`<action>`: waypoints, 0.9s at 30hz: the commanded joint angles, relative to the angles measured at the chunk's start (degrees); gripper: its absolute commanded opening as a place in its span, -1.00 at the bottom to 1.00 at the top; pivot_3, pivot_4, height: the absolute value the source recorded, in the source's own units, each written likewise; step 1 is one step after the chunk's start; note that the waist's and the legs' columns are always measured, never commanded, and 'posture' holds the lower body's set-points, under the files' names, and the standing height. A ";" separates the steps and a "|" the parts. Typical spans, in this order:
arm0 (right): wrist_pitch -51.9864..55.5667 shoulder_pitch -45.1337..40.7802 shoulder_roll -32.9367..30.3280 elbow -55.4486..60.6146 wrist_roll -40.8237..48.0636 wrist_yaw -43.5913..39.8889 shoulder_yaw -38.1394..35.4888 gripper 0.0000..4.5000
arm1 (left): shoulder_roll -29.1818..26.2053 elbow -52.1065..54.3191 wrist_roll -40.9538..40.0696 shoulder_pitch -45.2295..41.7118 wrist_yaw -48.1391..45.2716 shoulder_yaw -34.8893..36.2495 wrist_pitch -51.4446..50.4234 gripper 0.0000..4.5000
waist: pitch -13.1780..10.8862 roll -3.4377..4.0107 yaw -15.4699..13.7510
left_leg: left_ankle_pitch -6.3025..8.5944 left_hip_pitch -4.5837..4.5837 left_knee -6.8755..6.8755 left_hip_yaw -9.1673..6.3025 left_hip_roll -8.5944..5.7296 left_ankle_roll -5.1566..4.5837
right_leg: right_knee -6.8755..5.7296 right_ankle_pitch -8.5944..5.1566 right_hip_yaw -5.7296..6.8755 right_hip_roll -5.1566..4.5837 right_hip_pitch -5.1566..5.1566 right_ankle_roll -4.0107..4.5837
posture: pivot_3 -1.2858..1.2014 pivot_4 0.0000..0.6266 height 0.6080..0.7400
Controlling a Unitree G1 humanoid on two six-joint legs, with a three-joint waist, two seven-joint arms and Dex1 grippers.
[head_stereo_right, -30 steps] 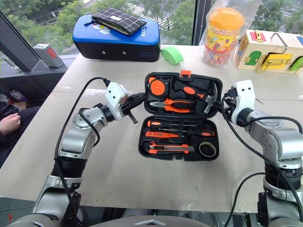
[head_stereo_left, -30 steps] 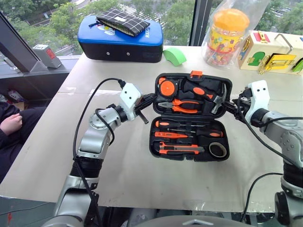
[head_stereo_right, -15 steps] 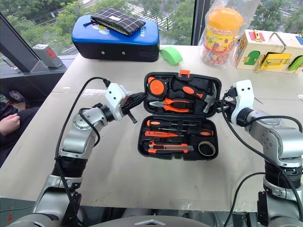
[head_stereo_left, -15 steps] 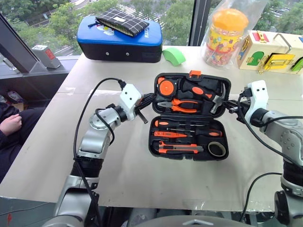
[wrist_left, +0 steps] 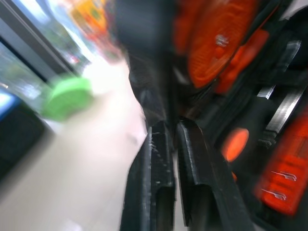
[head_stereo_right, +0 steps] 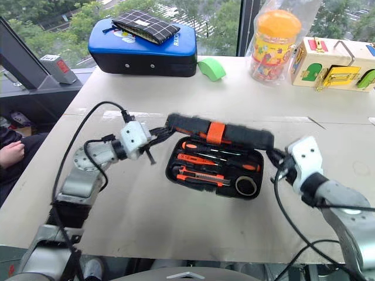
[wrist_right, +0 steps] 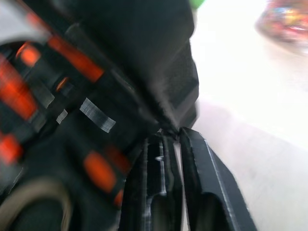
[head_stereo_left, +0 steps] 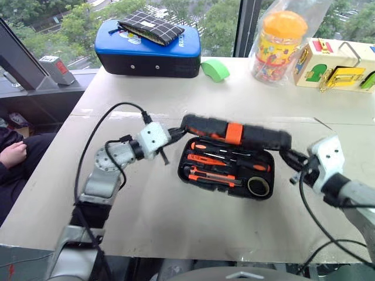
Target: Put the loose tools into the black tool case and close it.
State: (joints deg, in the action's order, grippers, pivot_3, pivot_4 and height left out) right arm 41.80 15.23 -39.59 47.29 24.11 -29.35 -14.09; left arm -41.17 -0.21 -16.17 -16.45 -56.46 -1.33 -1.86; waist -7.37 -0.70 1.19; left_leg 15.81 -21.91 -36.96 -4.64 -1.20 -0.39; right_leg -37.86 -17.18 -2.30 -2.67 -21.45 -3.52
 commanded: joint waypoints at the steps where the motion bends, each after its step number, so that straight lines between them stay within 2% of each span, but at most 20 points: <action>1: -3.16 11.39 -3.47 3.85 -0.64 -7.78 -6.77 -0.18 | -10.84 -0.89 -8.70 3.43 -9.95 7.56 -15.00 -0.20 | -0.03 0.00 0.09 | 0.01 0.13 0.06 -0.02 0.07 -0.02 | 0.05 -0.02 0.04 0.08 0.12 0.02 | 0.03 -0.52 1.00; 2: -3.19 14.51 -3.87 4.51 0.55 -9.76 -8.84 0.07 | -13.31 -1.97 -9.83 3.67 -12.03 8.38 -17.36 0.04 | -0.06 0.05 -0.01 | 0.01 0.17 0.05 -0.04 0.09 -0.02 | 0.10 -0.04 0.07 0.12 0.20 0.03 | 0.03 -0.52 1.00; 3: -2.71 17.81 -4.26 5.33 2.27 -12.19 -10.97 0.22 | -15.35 -3.09 -12.15 2.93 -13.89 9.35 -21.53 0.20 | -0.09 0.06 -0.20 | 0.01 0.22 0.06 -0.05 0.09 -0.02 | 0.17 -0.04 0.11 0.12 0.28 0.03 | 0.03 -0.52 1.00; 5: -2.68 23.14 -4.95 6.70 4.69 -16.63 -13.09 0.22 | -18.02 -4.03 -15.02 1.02 -17.46 9.96 -26.82 0.20 | -0.17 0.11 -0.53 | 0.01 0.32 -0.10 -0.10 0.09 -0.02 | 0.13 -0.04 0.18 0.09 0.51 0.03 | 0.03 -0.52 1.00; 6: -3.14 24.66 -5.35 7.19 5.56 -18.40 -12.74 0.01 | -18.73 -2.98 -17.04 0.05 -18.89 9.97 -29.80 0.25 | -0.21 0.13 -0.64 | 0.02 0.49 -0.16 -0.15 0.10 -0.02 | 0.19 -0.04 0.25 0.08 0.73 0.03 | 0.03 -0.52 1.00; 7: -3.15 25.09 -5.64 7.71 6.56 -19.29 -11.70 -0.05 | -19.18 -1.08 -19.24 -0.58 -20.05 9.82 -32.74 0.25 | -0.22 0.05 -0.69 | 0.02 0.60 -0.17 -0.13 0.09 -0.02 | 0.20 -0.06 0.25 0.04 0.85 0.03 | 0.03 -0.52 1.00; 10: -2.40 22.08 -5.87 8.23 8.06 -19.03 -6.24 -0.67 | -19.14 5.04 -24.19 -1.94 -21.04 9.03 -39.94 -0.15 | -0.33 -0.26 -0.63 | 0.02 0.90 -0.21 -0.10 0.10 -0.01 | 0.21 -0.07 0.18 -0.11 1.15 0.03 | 0.03 -0.52 1.00; 11: -2.12 20.53 -6.20 8.22 7.74 -18.69 -3.73 -0.87 | -19.01 7.07 -25.08 -1.97 -21.12 8.62 -41.27 -0.35 | -0.34 -0.39 -0.51 | 0.02 0.90 -0.22 -0.12 0.12 -0.01 | 0.21 -0.06 0.17 -0.21 1.15 0.03 | 0.03 -0.52 1.00; 12: -1.80 18.77 -6.84 8.08 6.91 -18.36 -0.88 -1.00 | -18.65 8.83 -25.71 -2.11 -20.77 8.26 -42.30 -0.55 | -0.35 -0.41 -0.33 | 0.02 0.91 -0.22 -0.10 0.15 0.00 | 0.22 -0.06 0.15 -0.22 1.14 0.04 | 0.03 -0.52 1.00; 13: -1.36 16.78 -7.41 7.69 5.70 -17.72 2.23 -1.00 | -18.30 10.26 -26.37 -2.27 -20.37 7.94 -43.37 -0.85 | -0.34 -0.45 -0.23 | 0.03 0.91 -0.21 -0.08 0.16 0.00 | 0.22 -0.06 0.12 -0.23 1.13 0.04 | 0.03 -0.52 1.00; 14: -0.26 14.19 -7.62 6.81 4.35 -16.36 5.72 -1.00 | -18.09 11.94 -25.71 -2.18 -20.30 6.96 -42.72 -0.97 | -0.33 -0.50 -0.21 | 0.03 0.91 -0.19 -0.03 0.16 0.01 | 0.23 -0.05 0.06 -0.23 1.13 0.05 | 0.03 -0.52 1.00; 16: 4.34 7.77 -4.43 4.63 3.58 -10.38 11.32 -1.00 | -17.19 15.07 -25.30 -2.43 -19.73 5.36 -42.34 -0.97 | -0.37 -0.42 -0.29 | 0.03 0.87 -0.02 -0.05 0.17 0.01 | 0.24 -0.05 -0.01 -0.22 1.03 0.06 | 0.03 -0.52 1.00; 17: 6.96 4.99 -0.98 4.00 5.41 -7.03 11.87 -1.00 | -16.91 16.12 -24.88 -2.71 -19.61 4.63 -41.92 -0.97 | -0.38 -0.37 -0.39 | 0.03 0.83 -0.02 -0.08 0.17 0.01 | 0.23 -0.06 -0.01 -0.22 0.99 0.06 | 0.03 -0.52 1.00; 22: 17.48 -5.72 9.78 0.45 8.86 4.53 8.48 -1.00 | -15.33 18.62 -23.79 -3.86 -18.33 2.38 -41.04 -0.97 | -0.42 -0.36 -0.42 | 0.02 0.61 0.19 -0.21 0.27 0.03 | 0.25 -0.13 0.03 -0.09 0.72 0.21 | 0.03 -0.52 1.00; 24: 21.73 -12.38 12.74 -3.49 6.77 10.28 7.12 -1.00 | -13.60 18.42 -22.60 -4.66 -16.52 1.24 -40.25 -0.97 | -0.45 -0.35 -0.04 | 0.02 0.70 0.16 -0.07 0.25 0.03 | 0.21 -0.11 -0.03 -0.11 0.74 0.20 | 0.03 -0.52 1.00; 27: 23.52 -20.32 13.63 -10.11 0.95 16.67 8.97 -1.00 | -10.94 18.03 -20.76 -6.04 -14.40 -0.48 -38.86 -0.97 | -0.57 -0.22 -0.20 | -0.02 0.88 0.00 0.11 0.00 0.04 | 0.19 0.05 -0.29 -0.08 0.78 0.41 | 0.03 -0.52 1.00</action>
State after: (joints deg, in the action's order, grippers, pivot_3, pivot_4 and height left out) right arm 65.03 -1.88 -26.18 40.21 29.58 -18.12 -2.70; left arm -52.82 17.18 -38.12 -21.18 -72.14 -1.54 -42.09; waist -7.94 -0.92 1.00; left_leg 15.79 -20.97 -36.97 -4.52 -1.27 -0.35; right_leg -37.67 -17.12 -2.58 -2.68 -20.68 -3.12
